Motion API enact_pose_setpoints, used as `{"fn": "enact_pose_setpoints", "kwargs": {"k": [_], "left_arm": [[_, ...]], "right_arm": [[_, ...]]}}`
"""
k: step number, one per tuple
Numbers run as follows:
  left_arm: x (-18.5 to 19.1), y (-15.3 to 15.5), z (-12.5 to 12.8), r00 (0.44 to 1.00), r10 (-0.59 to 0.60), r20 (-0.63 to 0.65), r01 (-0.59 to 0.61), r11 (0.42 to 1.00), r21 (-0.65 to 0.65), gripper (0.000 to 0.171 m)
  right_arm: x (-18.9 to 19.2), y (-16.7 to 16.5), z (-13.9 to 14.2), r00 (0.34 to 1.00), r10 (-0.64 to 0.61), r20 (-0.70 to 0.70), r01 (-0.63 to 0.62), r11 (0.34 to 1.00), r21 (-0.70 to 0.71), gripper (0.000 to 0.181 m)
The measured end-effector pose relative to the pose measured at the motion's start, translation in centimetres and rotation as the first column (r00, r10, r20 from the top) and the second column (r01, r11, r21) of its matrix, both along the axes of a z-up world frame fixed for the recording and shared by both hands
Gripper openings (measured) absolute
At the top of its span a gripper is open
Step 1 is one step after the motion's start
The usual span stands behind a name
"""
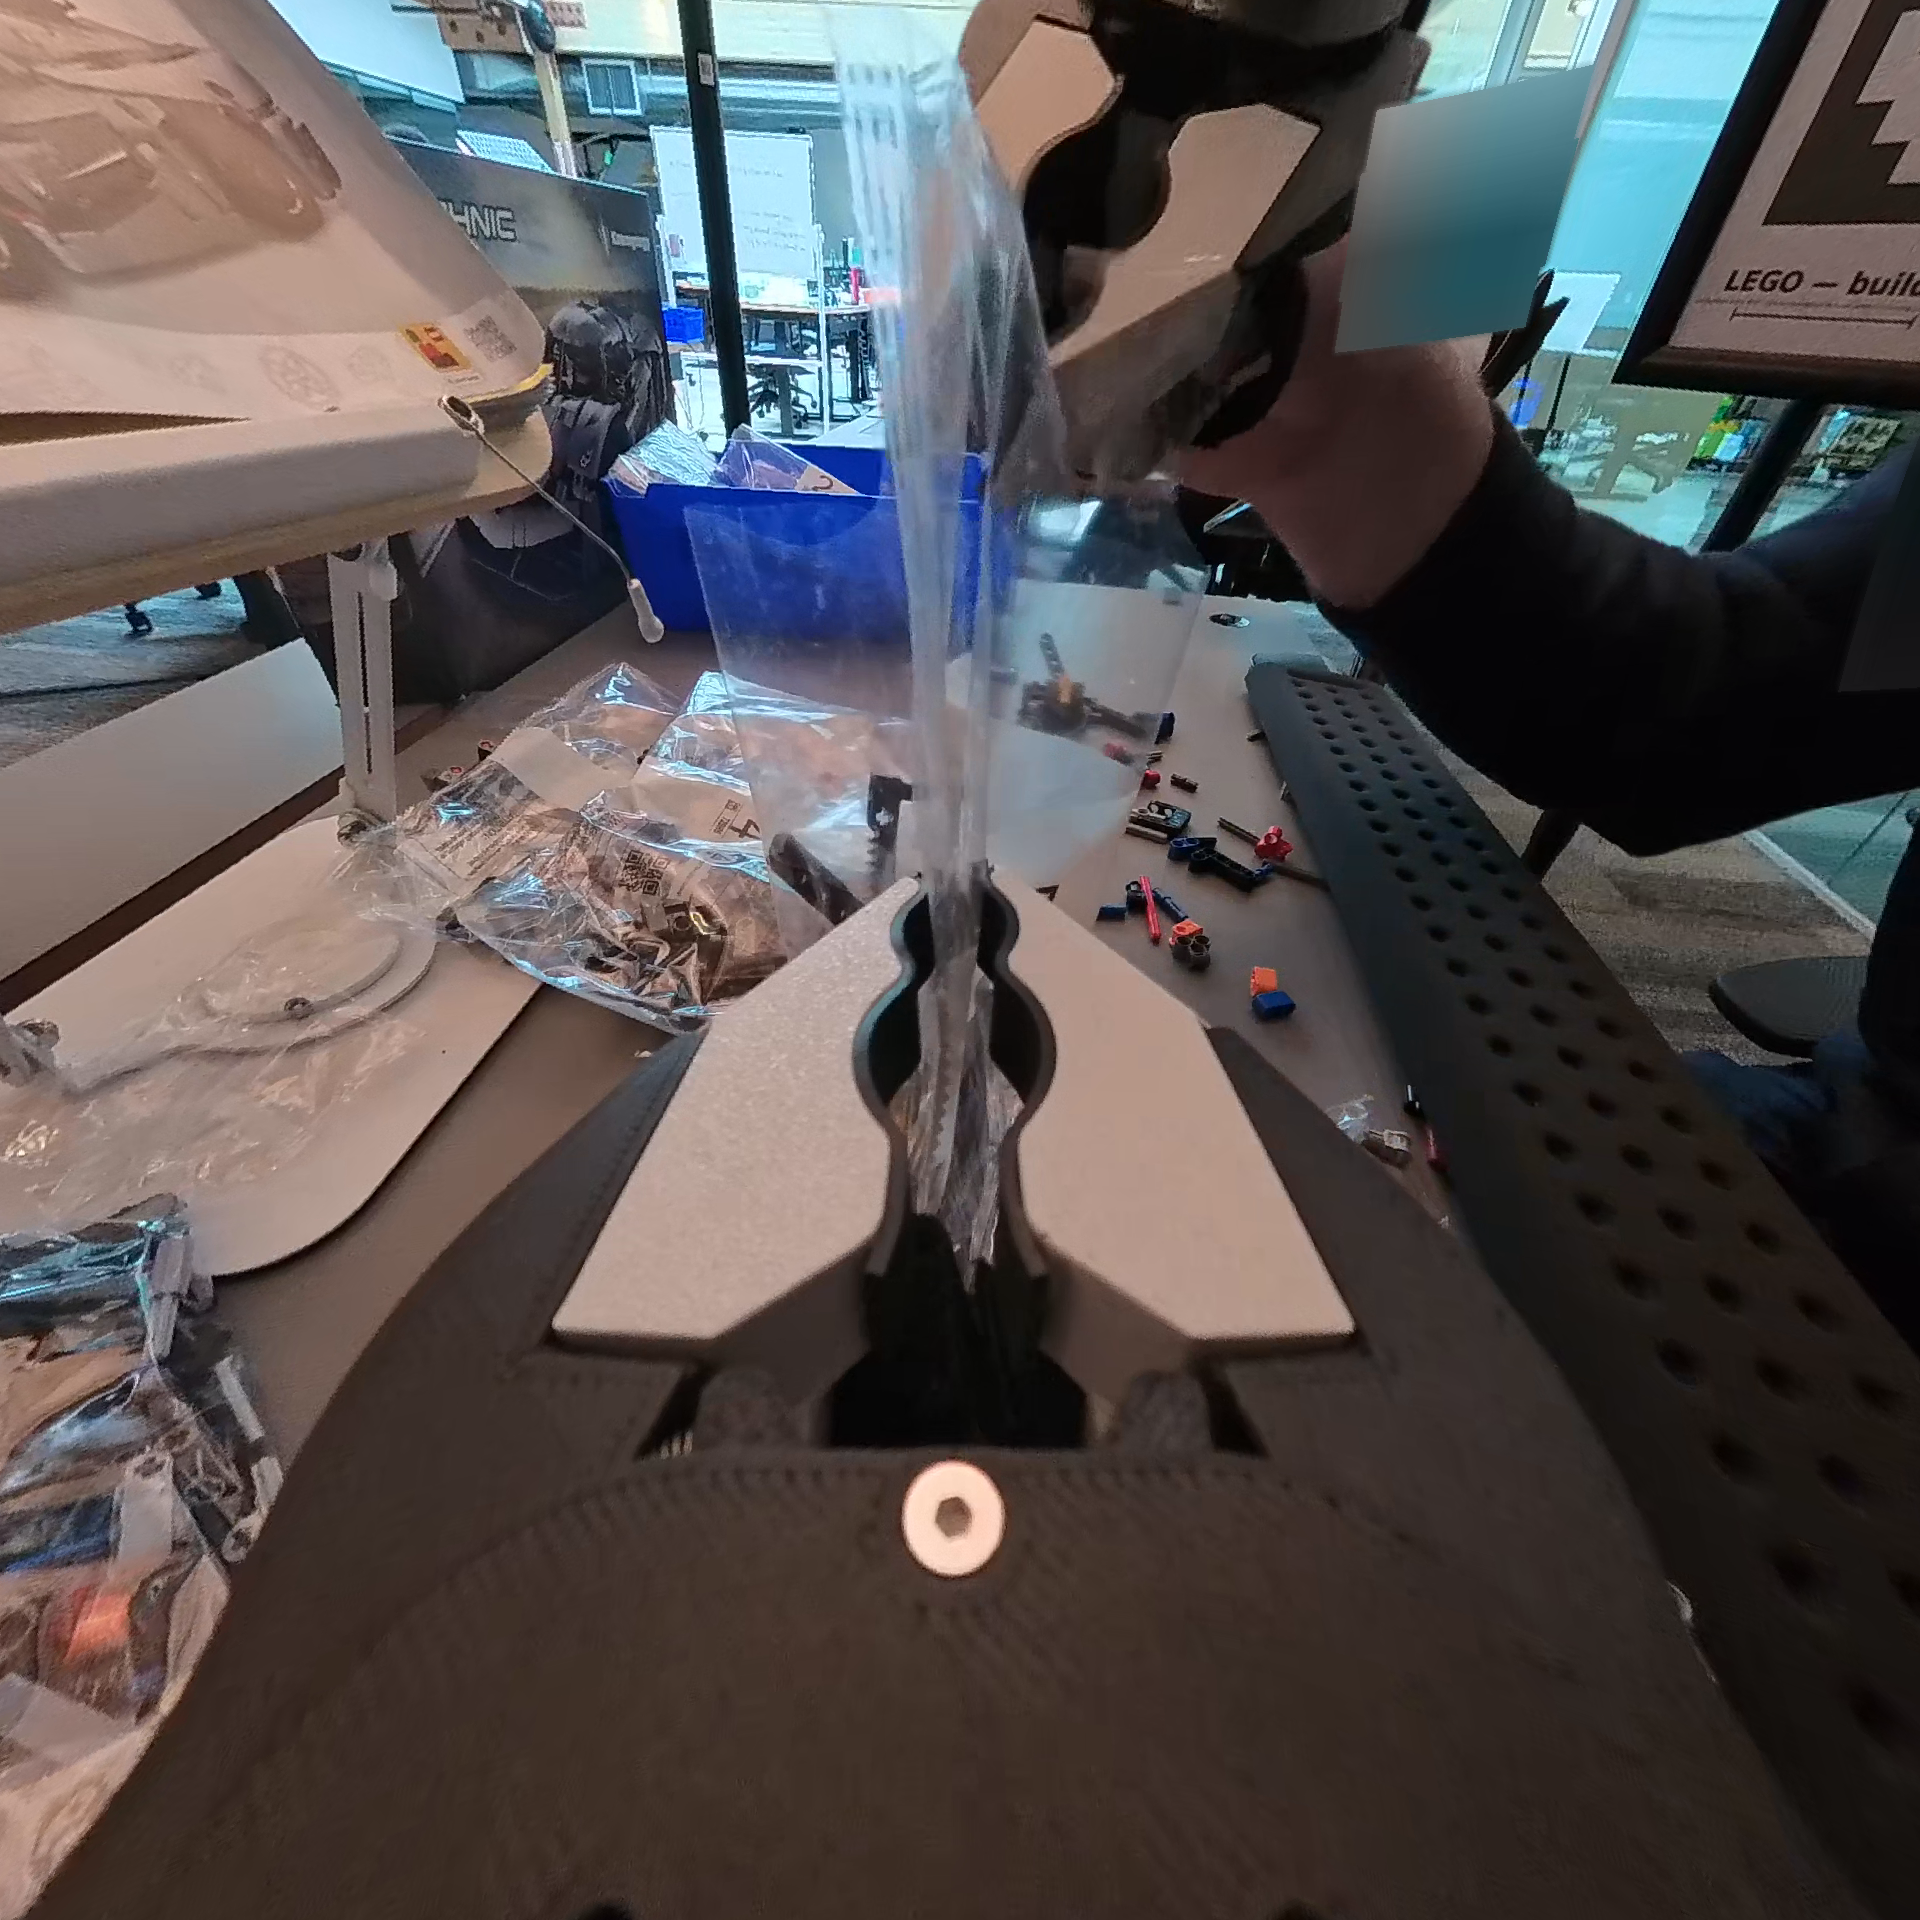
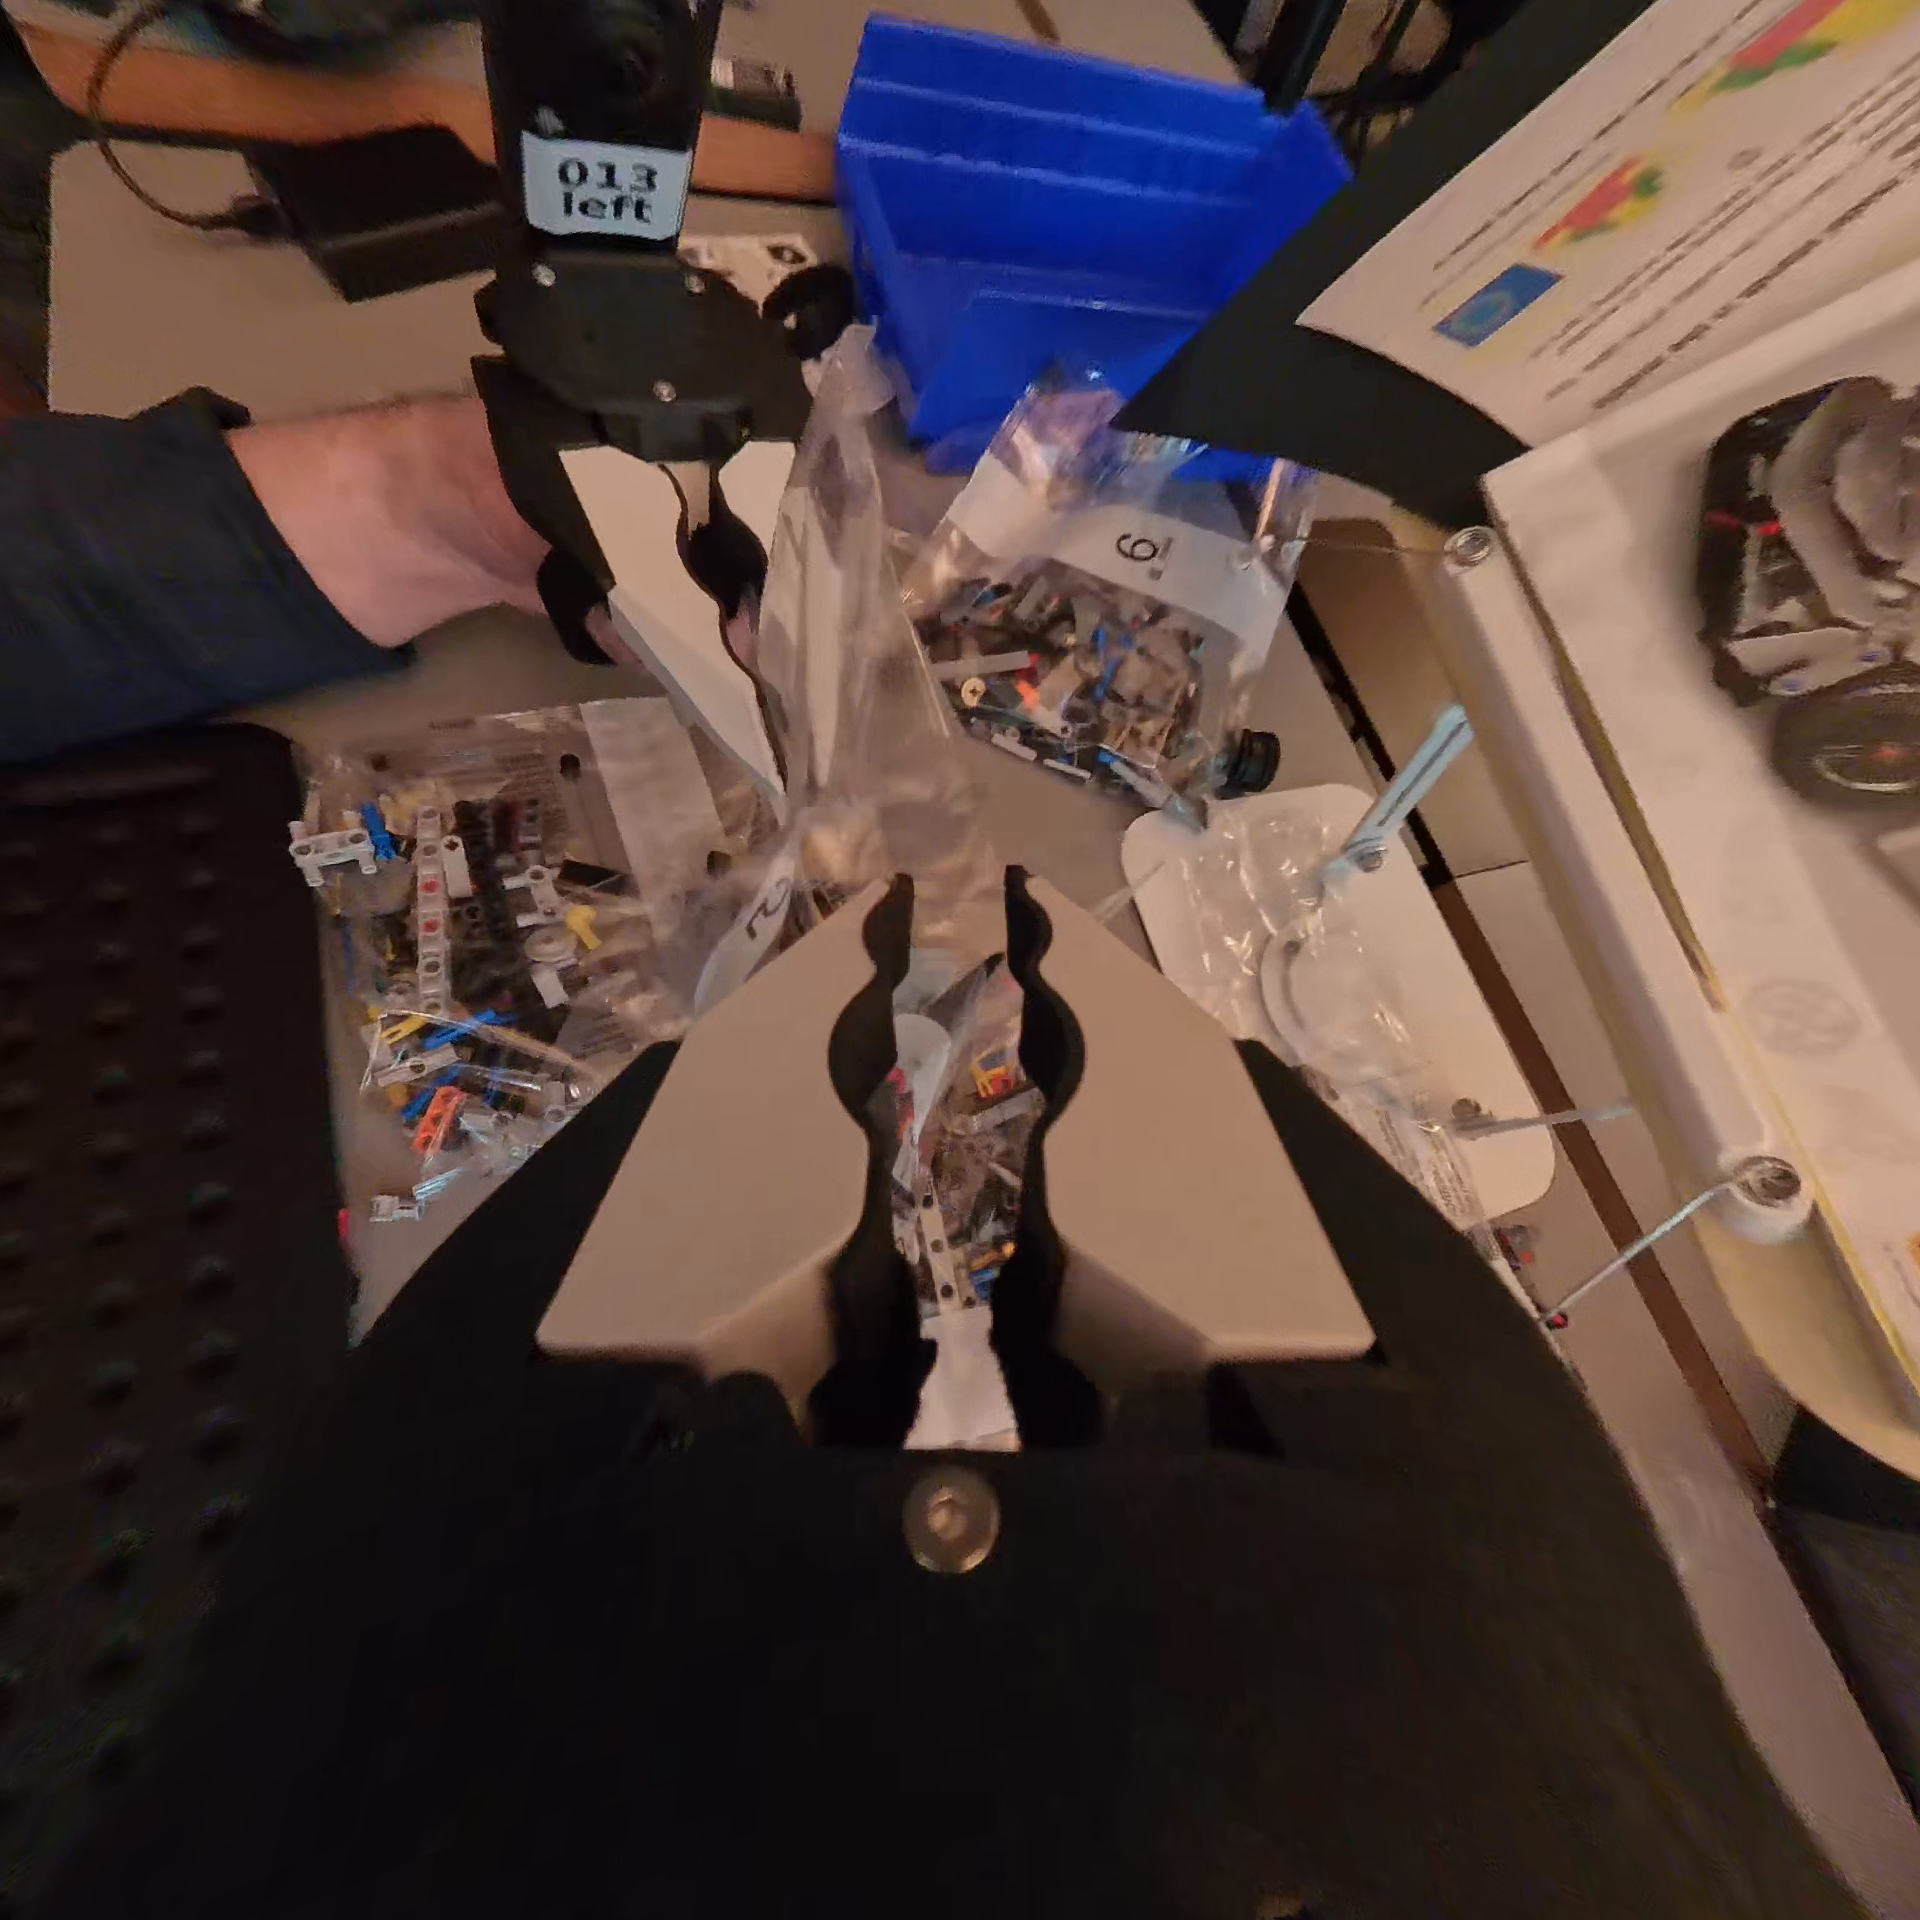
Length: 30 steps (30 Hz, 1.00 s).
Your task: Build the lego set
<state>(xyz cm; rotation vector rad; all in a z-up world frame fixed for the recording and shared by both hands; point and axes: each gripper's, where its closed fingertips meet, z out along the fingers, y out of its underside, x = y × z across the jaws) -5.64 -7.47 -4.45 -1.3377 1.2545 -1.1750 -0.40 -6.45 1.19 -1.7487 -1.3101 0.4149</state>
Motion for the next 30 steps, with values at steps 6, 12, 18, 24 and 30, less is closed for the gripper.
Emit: {"fn": "enact_pose_setpoints", "kwargs": {"k": [6,12,18,24,30], "left_arm": [[-0.1,0.2,0.0,1.0,0.007,0.004,-0.007,1.0,-0.004,0.005],[-0.2,0.3,-0.1,1.0,0.012,0.008,-0.012,1.0,-0.008,0.004],[-0.2,0.4,-0.2,1.0,0.015,0.005,-0.015,1.0,-0.01,0.005],[-0.3,0.3,-0.1,1.0,0.014,0.005,-0.014,1.0,-0.006,0.005],[-0.3,0.3,0.1,1.0,0.015,0.011,-0.015,1.0,-0.004,0.005]], "right_arm": [[4.9,-0.9,-2.2,0.997,-0.066,-0.037,0.063,0.994,-0.088,0.012],[6.7,-3.5,-12.4,0.991,0.032,0.132,0.011,0.948,-0.318,0.017],[6.4,-3.6,-17.3,0.974,0.038,0.224,0.056,0.914,-0.401,0.019],[6.4,-3.5,-18.7,0.96,0.055,0.275,0.062,0.915,-0.399,0.014],[6.6,-3.4,-17.9,0.961,0.046,0.271,0.064,0.92,-0.386,0.005]]}}
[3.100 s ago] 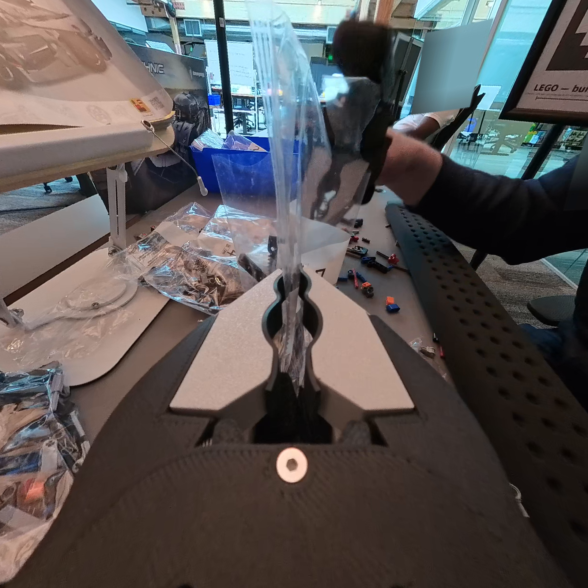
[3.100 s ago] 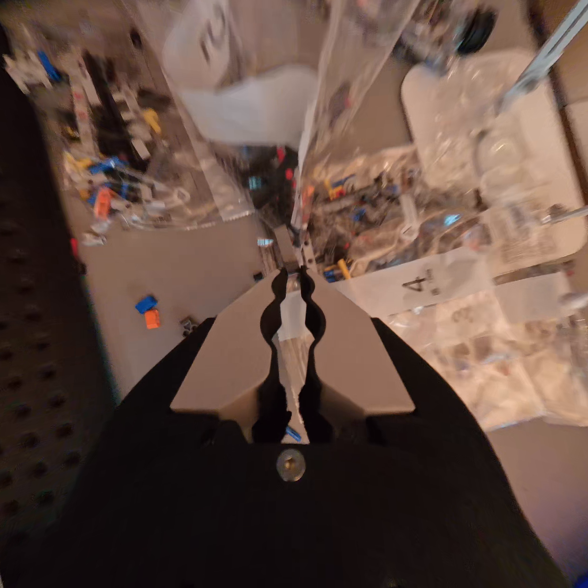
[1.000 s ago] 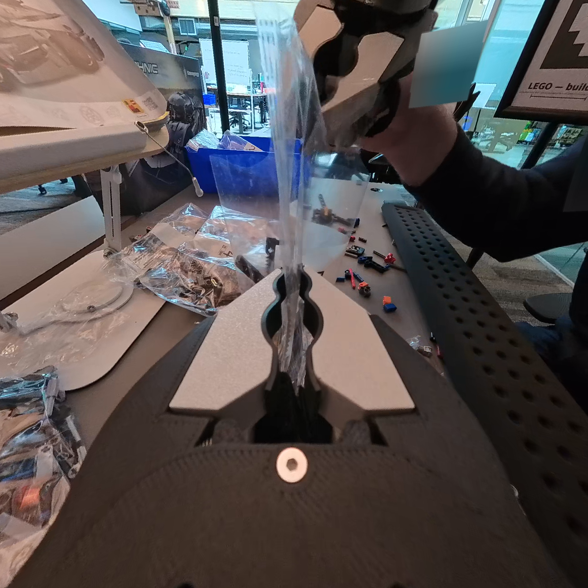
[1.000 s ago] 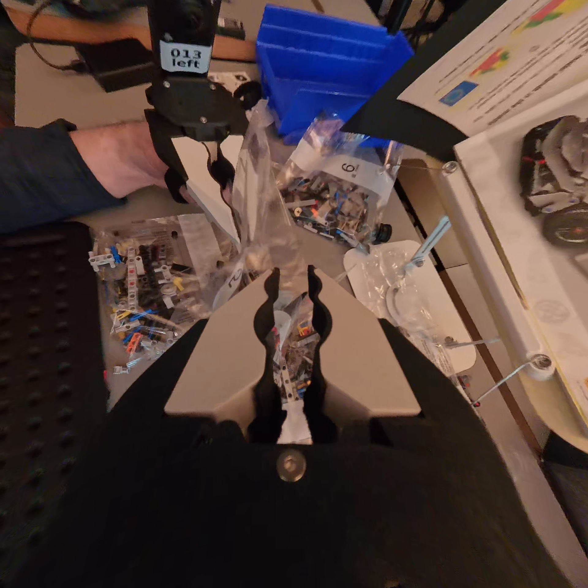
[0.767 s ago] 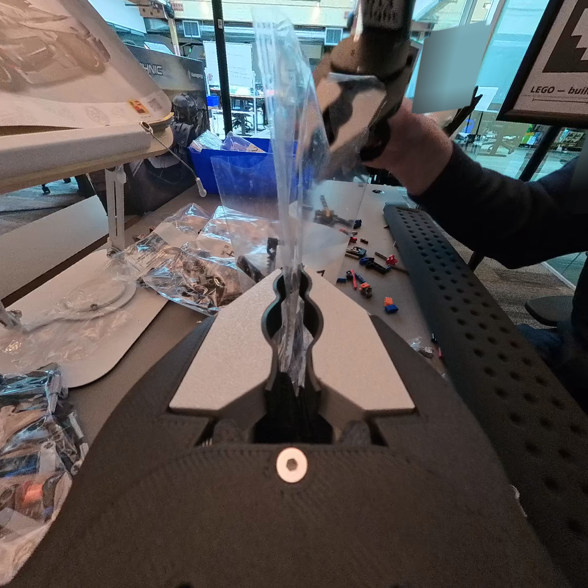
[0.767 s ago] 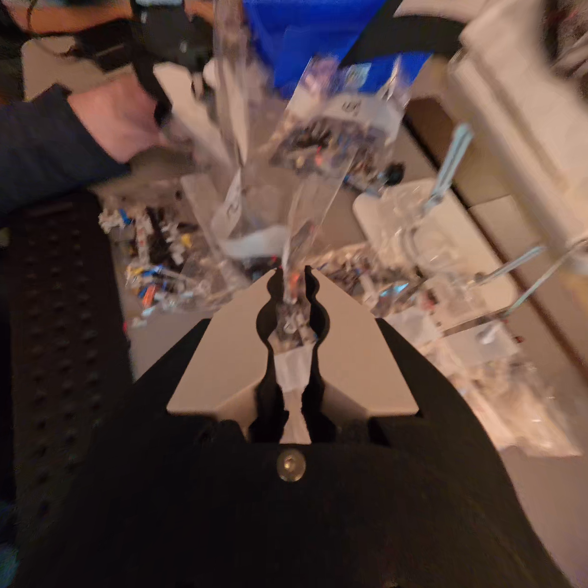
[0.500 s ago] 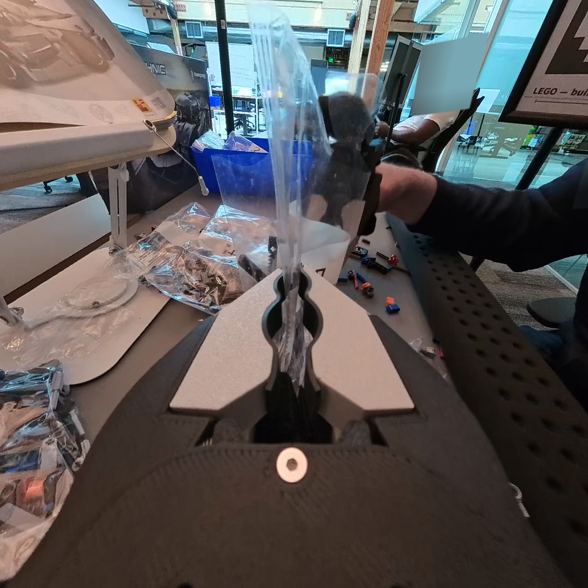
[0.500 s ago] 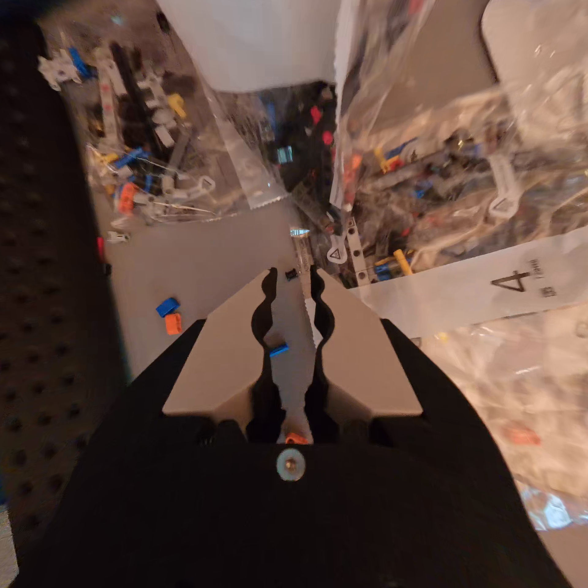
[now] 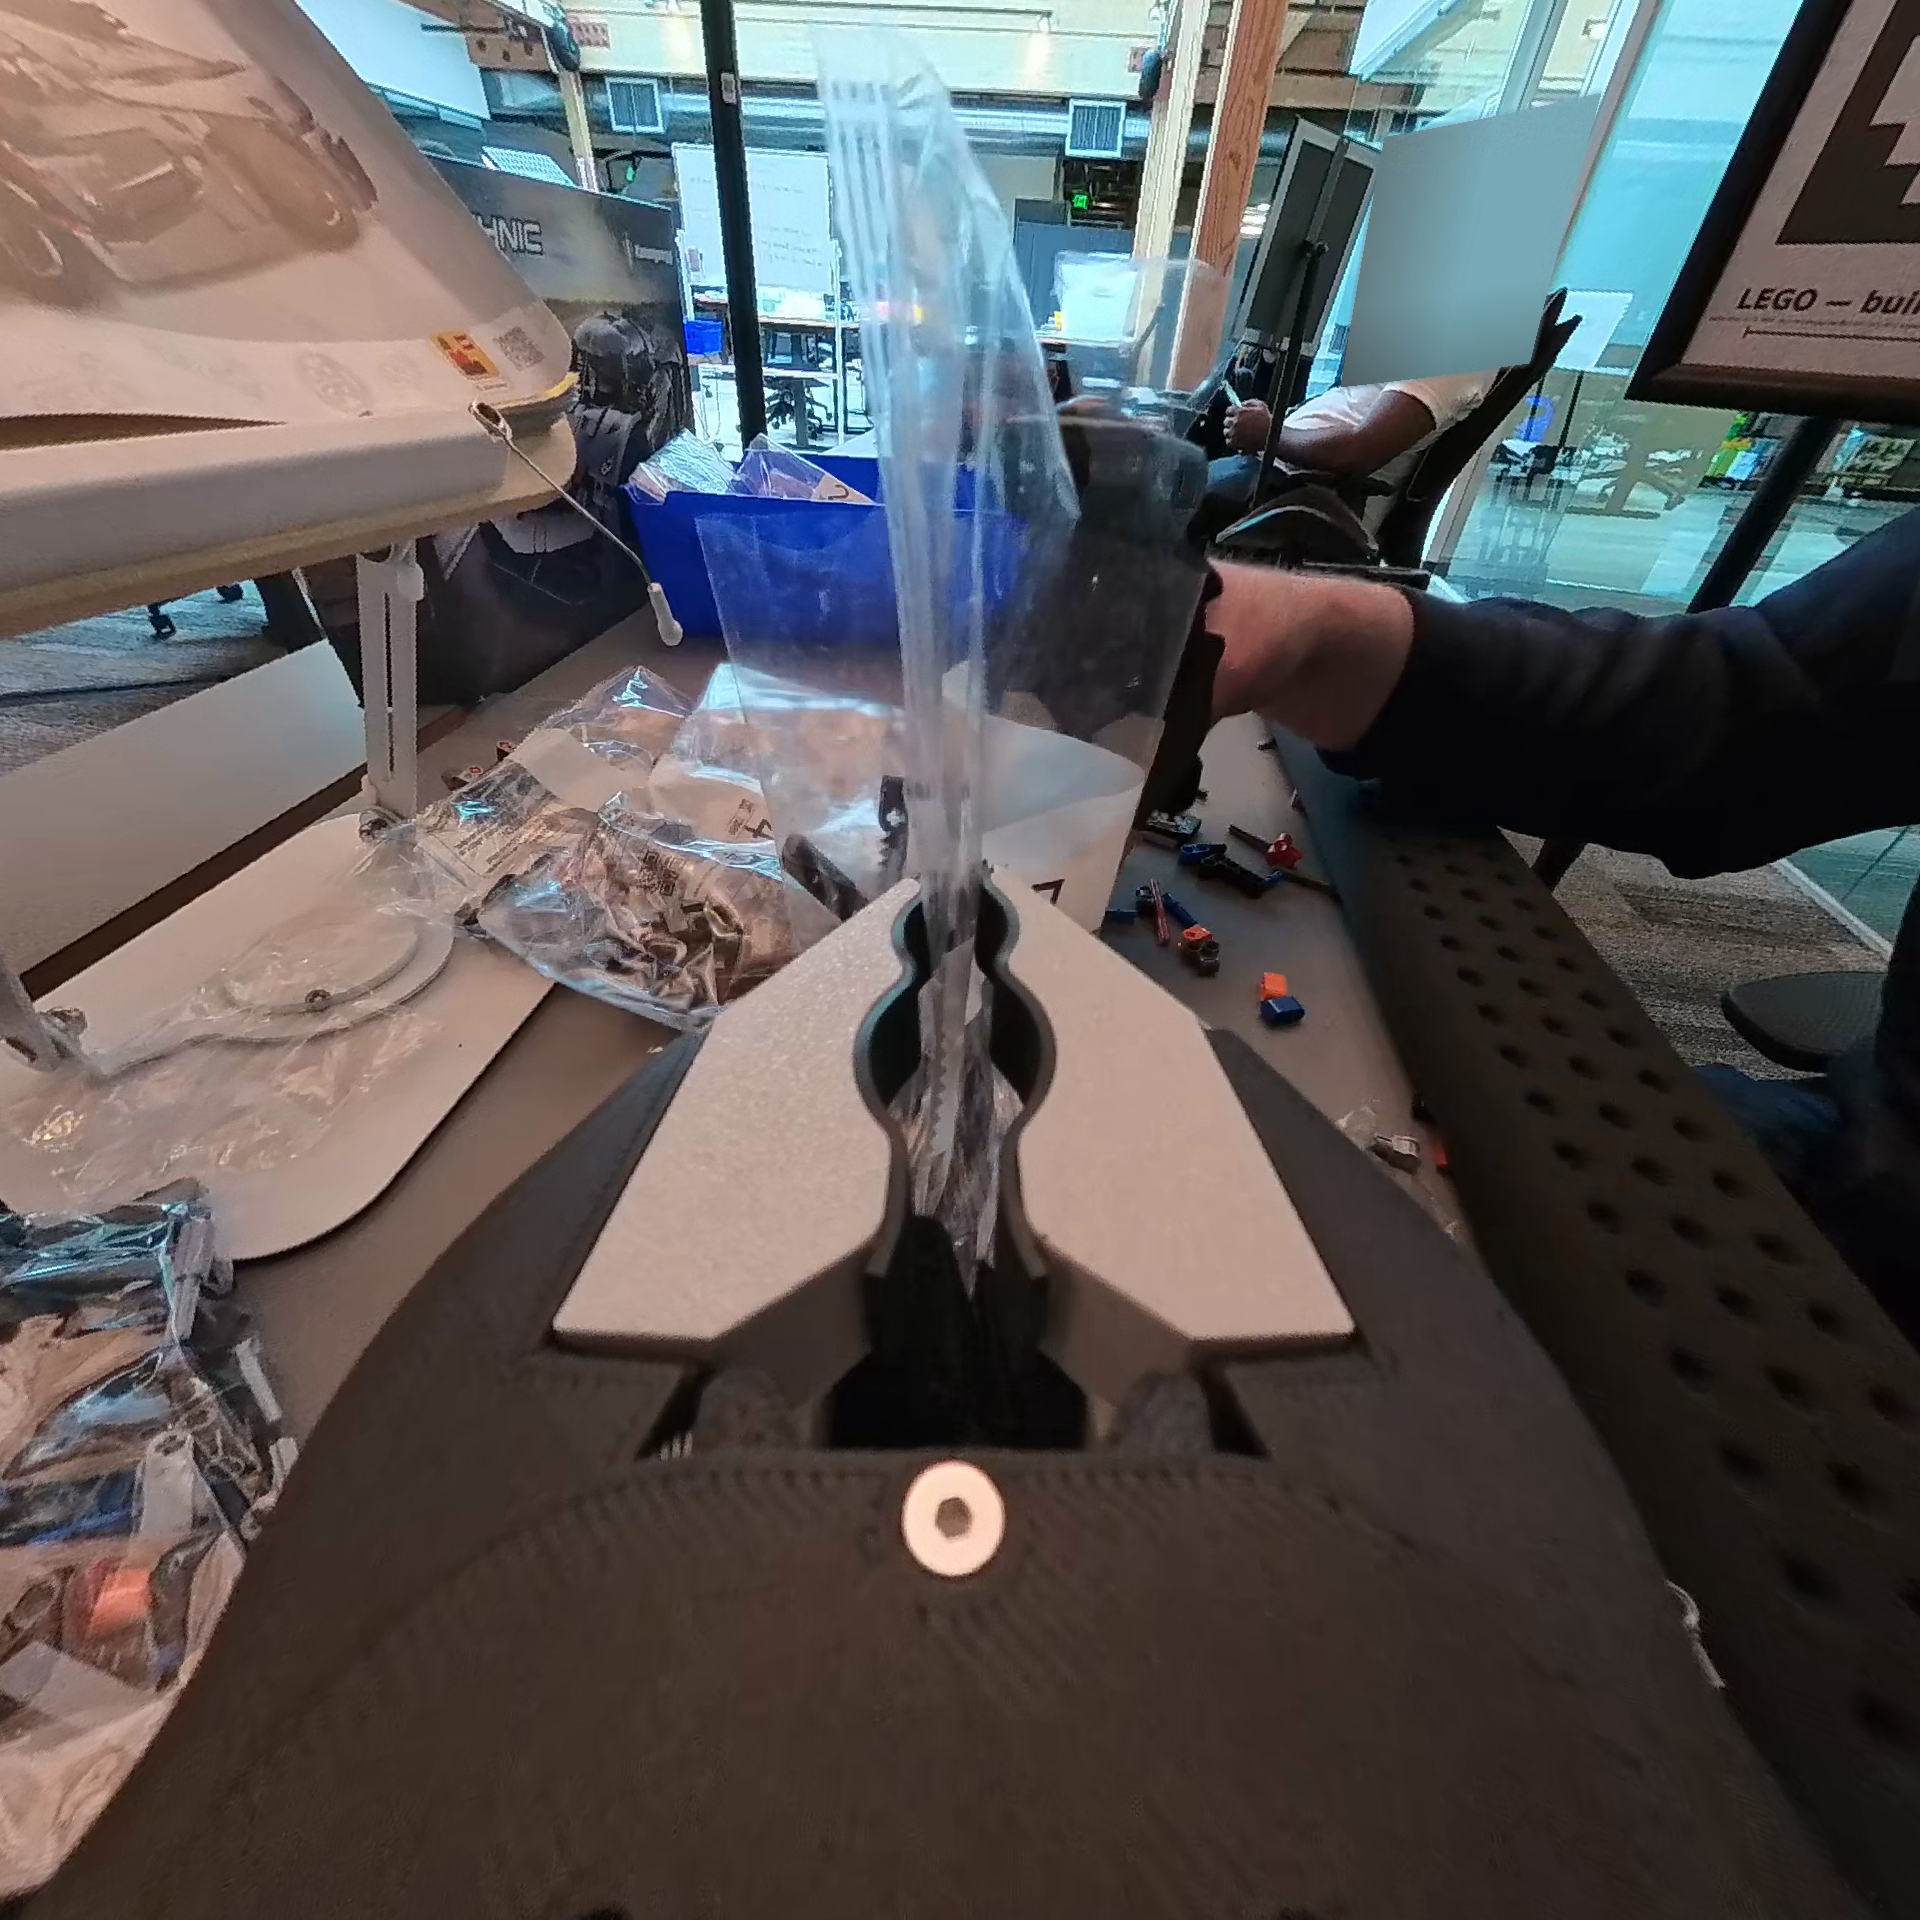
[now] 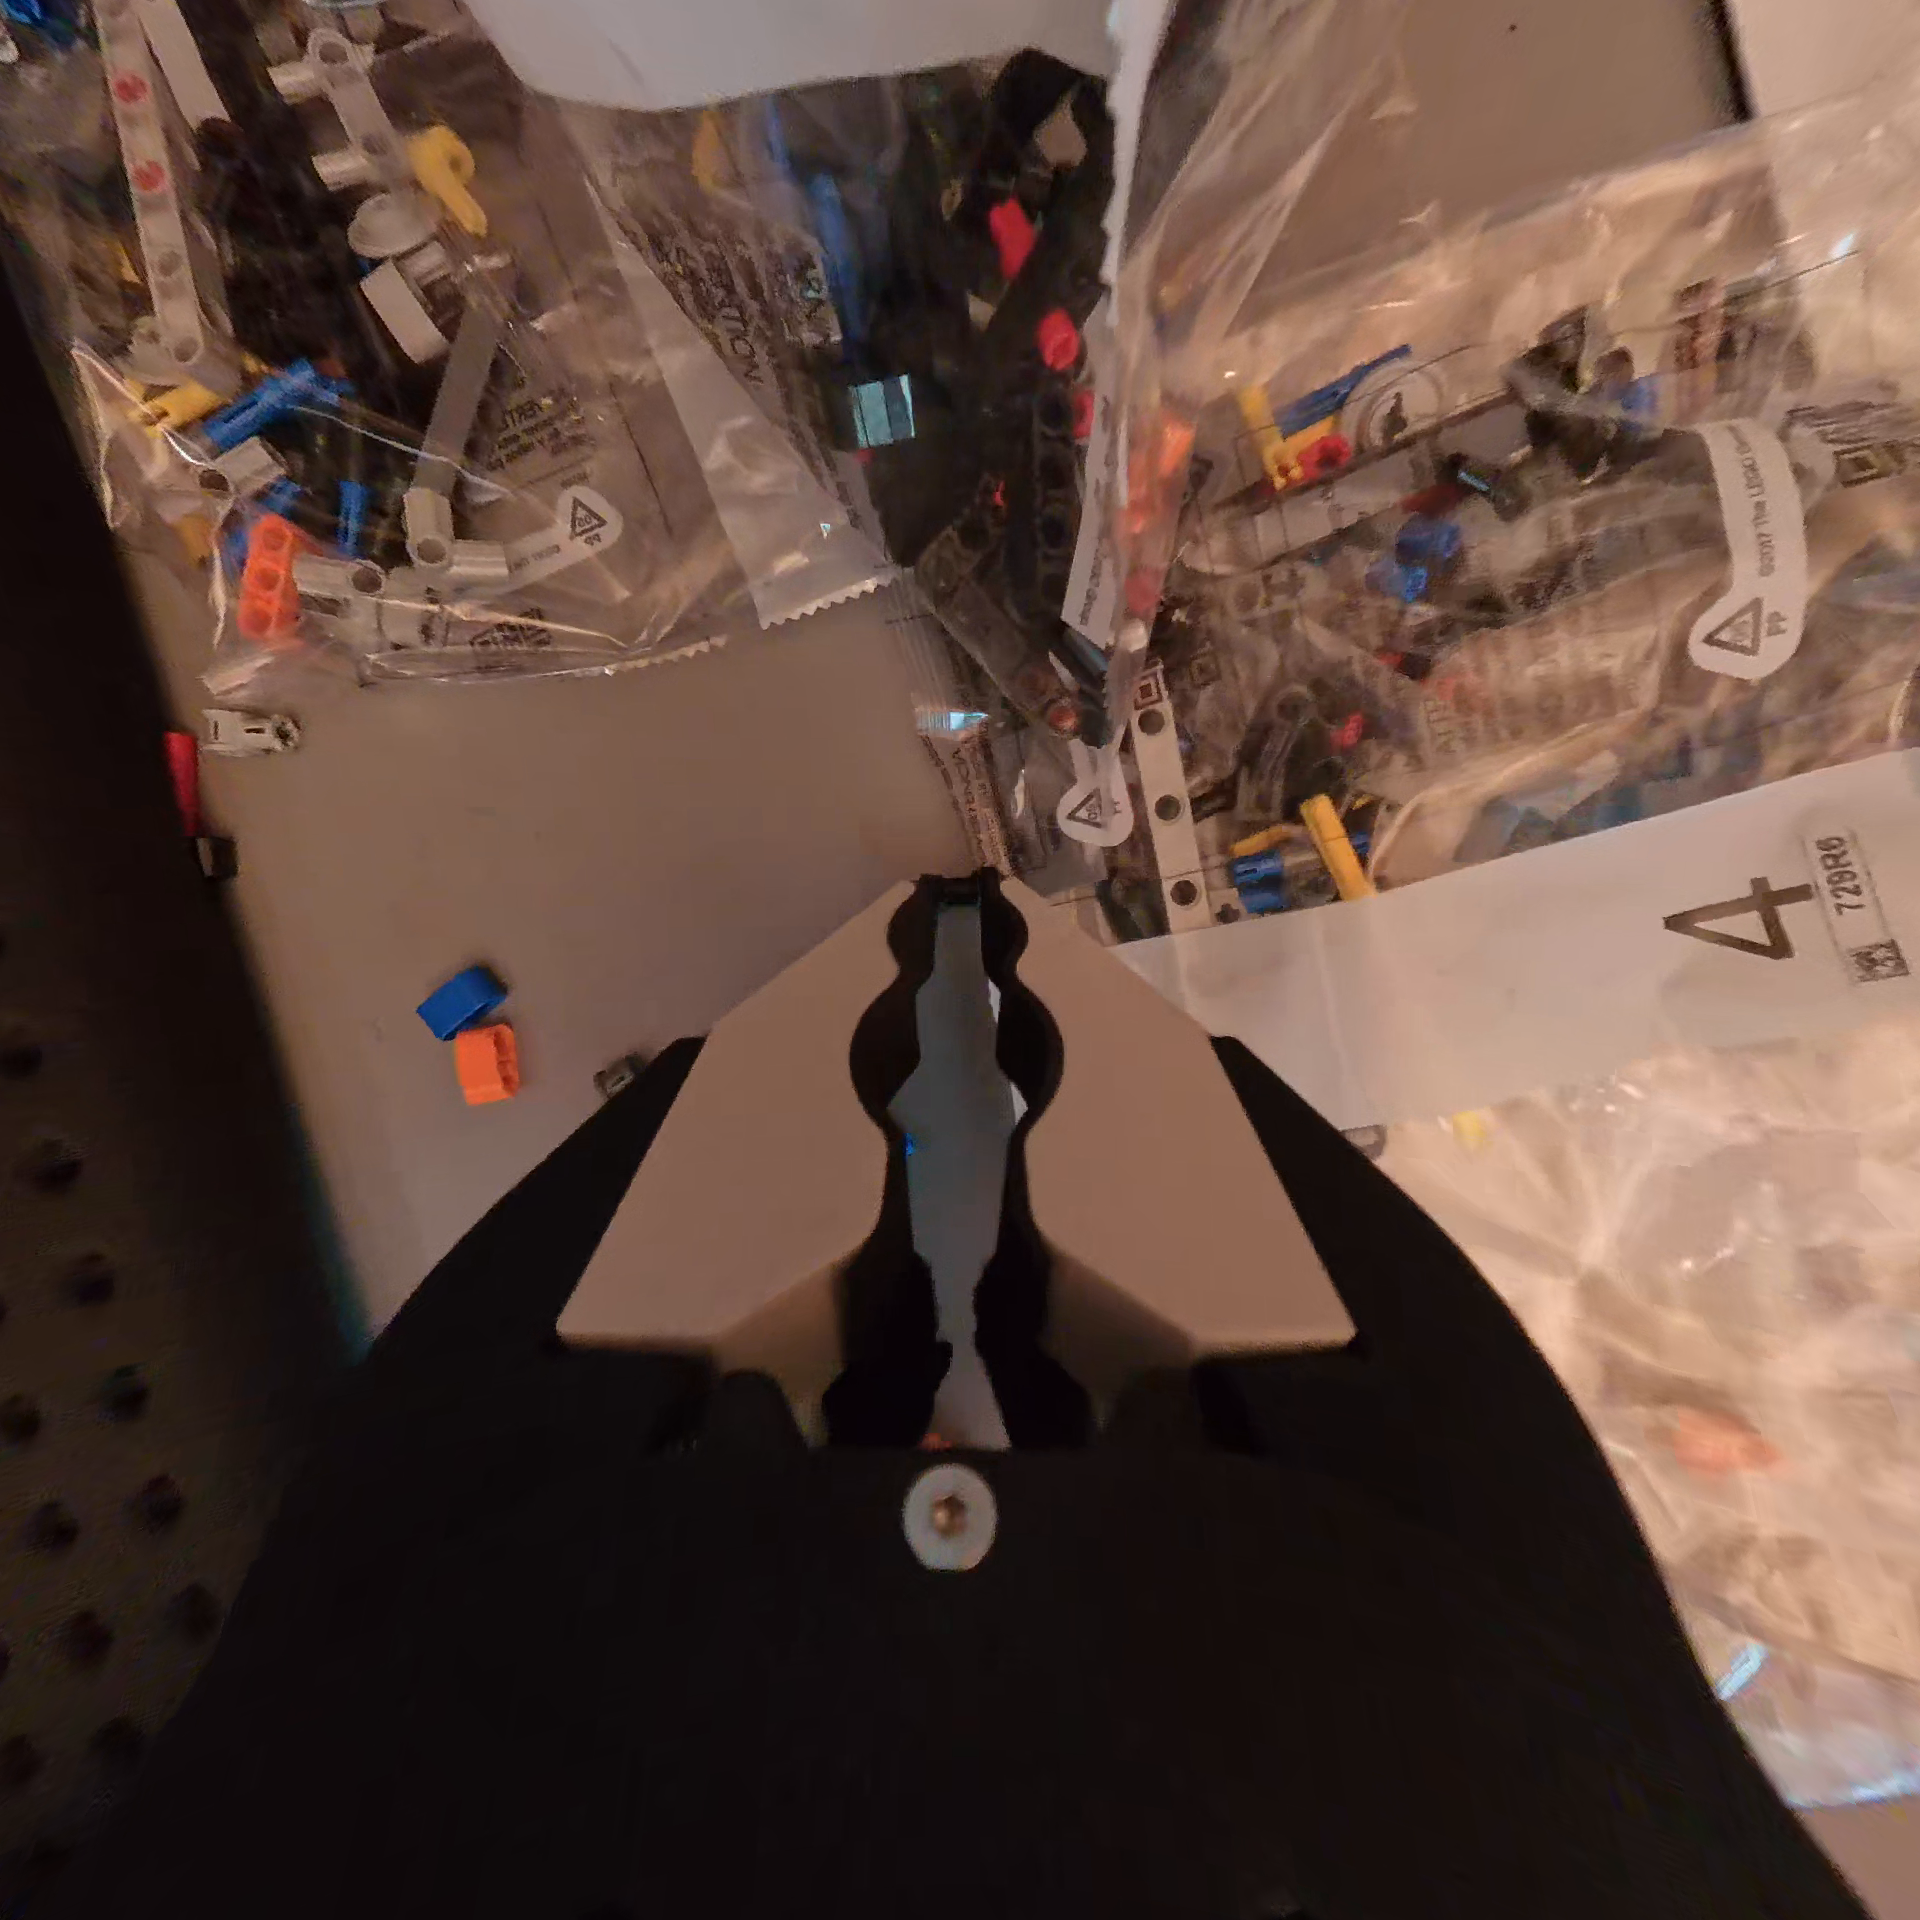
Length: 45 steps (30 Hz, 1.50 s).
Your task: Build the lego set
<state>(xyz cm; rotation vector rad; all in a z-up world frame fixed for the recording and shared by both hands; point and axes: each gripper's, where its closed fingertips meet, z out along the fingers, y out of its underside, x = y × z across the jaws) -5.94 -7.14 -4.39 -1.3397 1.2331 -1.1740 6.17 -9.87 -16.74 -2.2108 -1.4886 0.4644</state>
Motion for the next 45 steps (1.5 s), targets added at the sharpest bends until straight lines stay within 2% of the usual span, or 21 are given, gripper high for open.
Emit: {"fn": "enact_pose_setpoints", "kwargs": {"k": [8,17,20,23,25,31,33,36,45], "left_arm": [[0.0,0.0,0.1,1.0,-0.001,0.004,0.001,1.0,0.001,0.005],[0.0,0.1,-0.1,1.0,0.001,-0.007,-0.001,1.0,-0.002,0.005],[0.1,0.1,-0.2,1.0,0.0,-0.01,-0.001,1.0,-0.003,0.005],[0.1,0.1,-0.2,1.0,0.0,-0.01,0.0,1.0,-0.003,0.005],[0.1,0.0,-0.2,1.0,0.0,-0.011,0.0,1.0,-0.002,0.005],[0.1,0.1,-0.3,1.0,-0.001,-0.014,0.001,1.0,-0.005,0.005],[0.1,0.1,-0.4,1.0,-0.001,-0.016,0.001,1.0,-0.005,0.005],[0.1,0.0,-0.4,1.0,-0.002,-0.017,0.002,1.0,-0.004,0.005],[0.2,-0.1,-0.4,1.0,-0.008,-0.019,0.007,1.0,-0.002,0.005]], "right_arm": [[1.3,-0.1,1.7,1.0,0.0,-0.01,0.0,1.0,-0.001,0.006],[1.6,-1.8,0.3,0.999,0.019,-0.035,-0.021,0.997,-0.078,0.005],[1.8,-2.2,0.7,0.998,0.021,-0.054,-0.024,0.998,-0.064,0.005],[1.8,-2.1,2.2,0.994,0.01,-0.104,-0.015,0.999,-0.05,0.005],[1.3,-1.6,4.3,0.987,0.005,-0.161,-0.008,1.0,-0.015,0.005],[-2.1,0.8,14.8,0.921,0.051,-0.386,0.034,0.977,0.211,0.005],[-3.3,1.4,17.2,0.903,0.071,-0.424,0.04,0.968,0.249,0.005],[-4.5,2.6,18.1,0.917,0.074,-0.393,0.048,0.955,0.291,0.005],[-5.9,2.8,15.8,0.934,0.081,-0.348,0.012,0.967,0.256,0.01]]}}
